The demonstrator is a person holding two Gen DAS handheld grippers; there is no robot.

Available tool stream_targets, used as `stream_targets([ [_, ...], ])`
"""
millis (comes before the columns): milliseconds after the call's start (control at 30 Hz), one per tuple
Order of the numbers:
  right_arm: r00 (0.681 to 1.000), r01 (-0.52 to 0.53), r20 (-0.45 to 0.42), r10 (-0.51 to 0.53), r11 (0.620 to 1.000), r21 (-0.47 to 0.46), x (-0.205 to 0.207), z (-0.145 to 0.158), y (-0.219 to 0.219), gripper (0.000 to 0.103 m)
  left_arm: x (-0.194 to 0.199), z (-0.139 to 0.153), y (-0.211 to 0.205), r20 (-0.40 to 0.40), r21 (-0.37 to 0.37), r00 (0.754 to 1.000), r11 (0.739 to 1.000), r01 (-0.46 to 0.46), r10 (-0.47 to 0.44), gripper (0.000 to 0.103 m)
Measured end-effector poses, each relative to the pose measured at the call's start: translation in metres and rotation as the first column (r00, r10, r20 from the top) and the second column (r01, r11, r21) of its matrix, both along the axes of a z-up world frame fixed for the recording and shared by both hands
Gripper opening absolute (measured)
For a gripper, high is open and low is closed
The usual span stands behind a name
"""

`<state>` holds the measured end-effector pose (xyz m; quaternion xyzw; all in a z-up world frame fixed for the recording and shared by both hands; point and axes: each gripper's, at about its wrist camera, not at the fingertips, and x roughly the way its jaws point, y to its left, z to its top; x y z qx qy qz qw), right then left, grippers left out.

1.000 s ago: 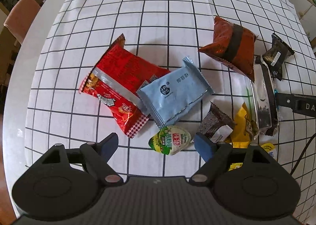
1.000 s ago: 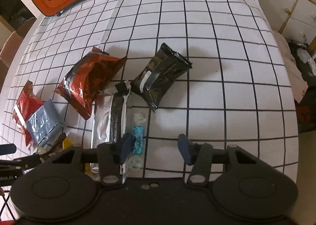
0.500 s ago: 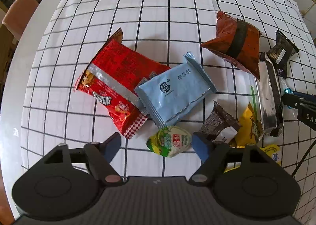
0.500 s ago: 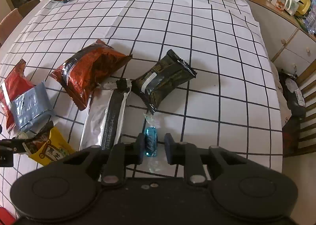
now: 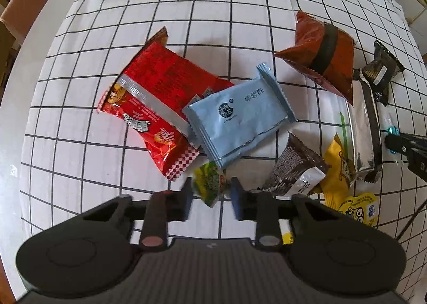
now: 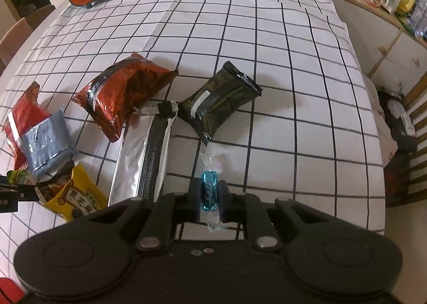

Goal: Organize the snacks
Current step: 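Grasp the small green-wrapped candy with left tool while right tool grasps blue-wrapped candy, then carry both candies over the white box and open both tools to drop them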

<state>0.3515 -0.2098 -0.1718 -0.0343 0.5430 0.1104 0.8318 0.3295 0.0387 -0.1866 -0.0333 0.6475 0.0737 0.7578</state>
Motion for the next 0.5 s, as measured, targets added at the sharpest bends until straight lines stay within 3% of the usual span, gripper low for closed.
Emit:
stream_targets([
  [133,1.000,0.025,-0.008,-0.025,0.999,0.035,-0.007,0.003,-0.008,0.011,-0.003,0.004,0.005,0.019,-0.005,1.000,1.000,-0.012,0.013,0.016],
  [500,0.999,0.041,0.008,-0.043,0.989,0.139,-0.038,0.035,-0.027,0.011,-0.015,0.015,0.027,0.028,-0.017,0.997,0.998,-0.068,0.068,0.016],
])
